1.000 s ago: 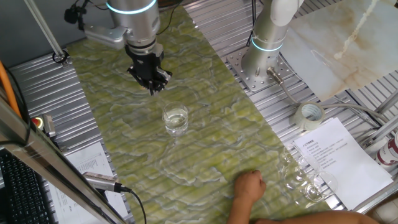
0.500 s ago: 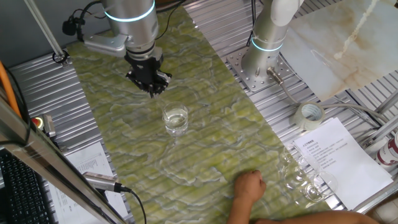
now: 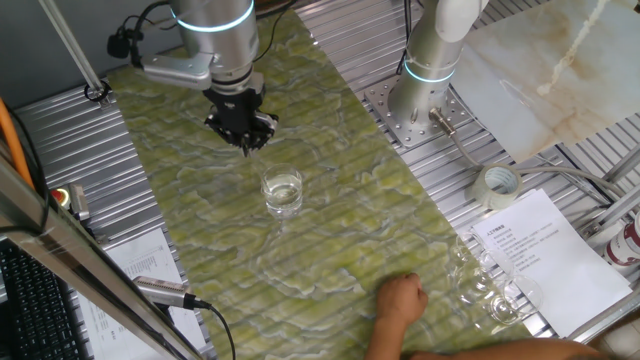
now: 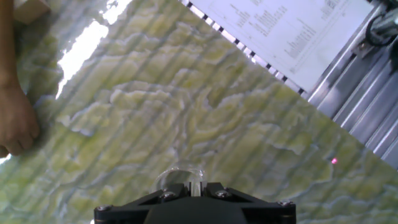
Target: Stir the beaker with a glass rod
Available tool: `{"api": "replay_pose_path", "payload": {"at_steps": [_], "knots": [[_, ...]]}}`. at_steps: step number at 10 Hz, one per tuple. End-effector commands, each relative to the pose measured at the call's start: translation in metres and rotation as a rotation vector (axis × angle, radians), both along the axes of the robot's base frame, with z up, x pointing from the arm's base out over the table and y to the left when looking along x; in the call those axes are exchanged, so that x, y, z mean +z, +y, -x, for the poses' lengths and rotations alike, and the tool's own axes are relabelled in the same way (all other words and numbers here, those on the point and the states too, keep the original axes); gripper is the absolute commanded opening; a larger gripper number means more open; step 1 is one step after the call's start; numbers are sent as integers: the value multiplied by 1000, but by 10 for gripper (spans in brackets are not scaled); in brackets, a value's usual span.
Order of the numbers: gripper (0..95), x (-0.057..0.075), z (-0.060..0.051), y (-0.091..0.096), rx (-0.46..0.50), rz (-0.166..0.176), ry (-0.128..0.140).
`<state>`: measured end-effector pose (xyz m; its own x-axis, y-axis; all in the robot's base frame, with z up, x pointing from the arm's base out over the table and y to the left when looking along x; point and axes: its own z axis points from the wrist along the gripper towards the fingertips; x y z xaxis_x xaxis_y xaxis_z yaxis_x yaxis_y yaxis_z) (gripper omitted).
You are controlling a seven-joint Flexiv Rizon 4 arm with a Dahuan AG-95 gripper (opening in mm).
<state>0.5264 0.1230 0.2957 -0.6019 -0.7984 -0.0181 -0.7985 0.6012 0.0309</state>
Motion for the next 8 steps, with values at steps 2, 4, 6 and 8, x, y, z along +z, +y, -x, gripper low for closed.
{"api": "replay_pose_path", "payload": {"at_steps": [2,4,6,8], "knots": [[0,0,0,1,88,-4,4],[0,-2,0,3,108,-10,1],[0,-7,1,7,129,-15,-3],[0,-13,4,9,143,-16,-9]]}}
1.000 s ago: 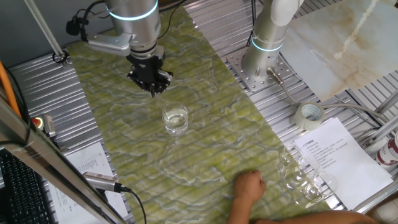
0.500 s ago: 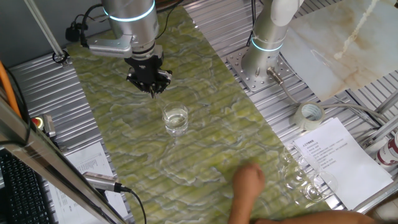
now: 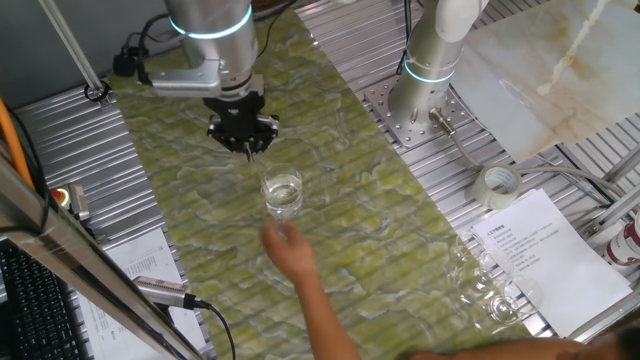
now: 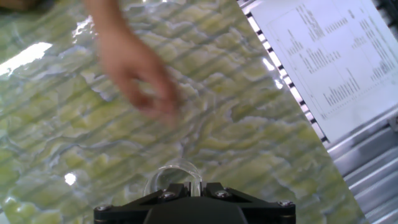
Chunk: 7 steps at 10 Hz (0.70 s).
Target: Stir the beaker with a glass rod
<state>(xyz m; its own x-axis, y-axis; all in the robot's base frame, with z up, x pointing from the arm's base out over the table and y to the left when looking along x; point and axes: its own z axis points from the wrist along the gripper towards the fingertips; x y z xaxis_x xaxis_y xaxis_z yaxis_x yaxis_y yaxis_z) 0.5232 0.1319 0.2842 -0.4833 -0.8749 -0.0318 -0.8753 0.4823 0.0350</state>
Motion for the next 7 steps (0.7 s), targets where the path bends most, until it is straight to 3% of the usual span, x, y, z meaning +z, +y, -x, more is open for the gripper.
{"api": "replay_pose_path", "payload": {"at_steps": [1,7], "knots": [[0,-4,2,-1,16,-2,-6],[0,-8,3,-1,61,2,-12]]}}
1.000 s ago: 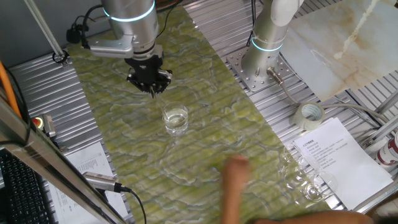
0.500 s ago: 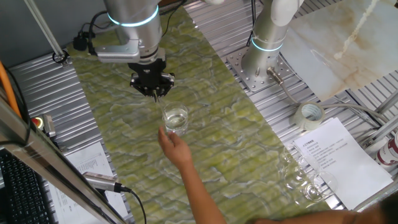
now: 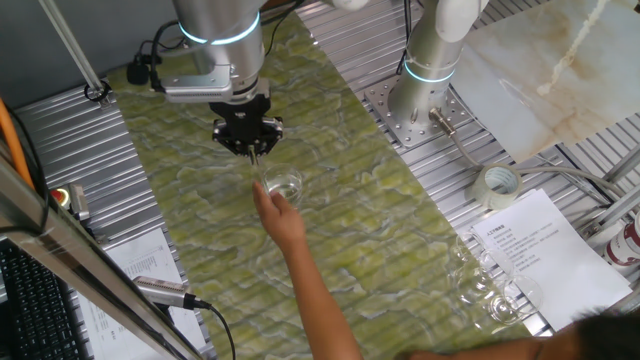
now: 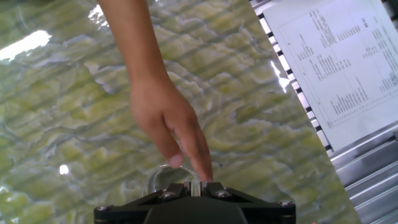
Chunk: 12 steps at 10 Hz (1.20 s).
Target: Stir the beaker with a glass rod
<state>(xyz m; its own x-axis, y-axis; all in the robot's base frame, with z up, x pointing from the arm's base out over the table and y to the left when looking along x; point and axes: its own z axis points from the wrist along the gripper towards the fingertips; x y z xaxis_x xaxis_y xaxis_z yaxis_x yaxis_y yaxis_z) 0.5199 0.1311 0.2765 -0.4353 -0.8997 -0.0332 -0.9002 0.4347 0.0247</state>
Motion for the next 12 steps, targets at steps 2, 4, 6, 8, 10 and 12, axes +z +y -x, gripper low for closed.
{"api": "replay_pose_path", "payload": {"at_steps": [2,4,6,8,10,12], "knots": [[0,-2,0,2,20,0,-2],[0,-3,0,3,31,0,-2],[190,-5,-1,4,43,-3,-6],[190,-6,-2,4,53,-4,-8],[190,-6,-2,4,51,-7,-10],[190,-6,-2,4,50,-5,-10]]}}
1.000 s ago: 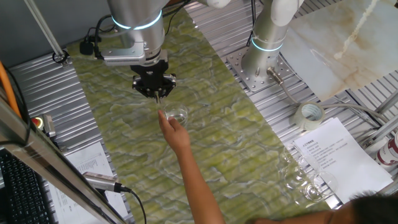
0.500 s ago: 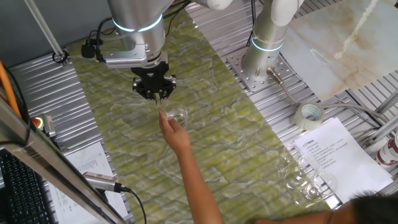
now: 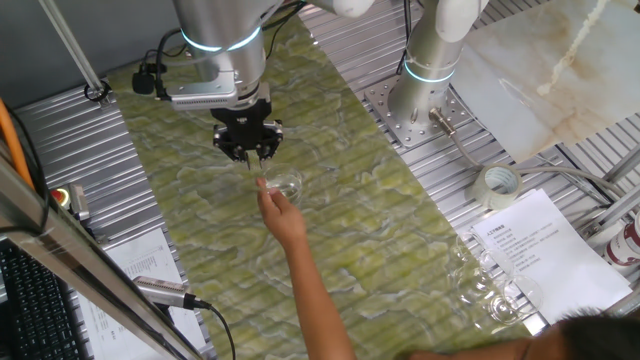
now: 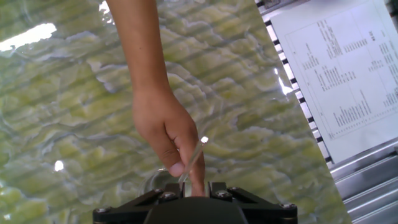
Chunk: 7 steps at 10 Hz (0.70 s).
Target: Stir the beaker with a glass rod
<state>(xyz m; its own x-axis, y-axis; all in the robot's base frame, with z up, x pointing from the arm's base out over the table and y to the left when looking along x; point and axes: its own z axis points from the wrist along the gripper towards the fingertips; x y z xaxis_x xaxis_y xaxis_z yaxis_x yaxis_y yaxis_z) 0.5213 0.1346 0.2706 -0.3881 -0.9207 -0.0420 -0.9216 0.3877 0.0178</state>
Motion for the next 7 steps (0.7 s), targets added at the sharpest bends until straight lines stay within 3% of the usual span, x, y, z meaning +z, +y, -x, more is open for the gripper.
{"api": "replay_pose_path", "payload": {"at_steps": [1,2,3,4,6,7], "knots": [[190,0,0,0,-5,0,1],[190,0,0,0,-14,2,1],[380,2,1,0,-47,2,3],[380,6,3,0,-135,18,10],[0,10,3,-3,-272,30,18],[0,13,3,-7,-363,31,20]]}}
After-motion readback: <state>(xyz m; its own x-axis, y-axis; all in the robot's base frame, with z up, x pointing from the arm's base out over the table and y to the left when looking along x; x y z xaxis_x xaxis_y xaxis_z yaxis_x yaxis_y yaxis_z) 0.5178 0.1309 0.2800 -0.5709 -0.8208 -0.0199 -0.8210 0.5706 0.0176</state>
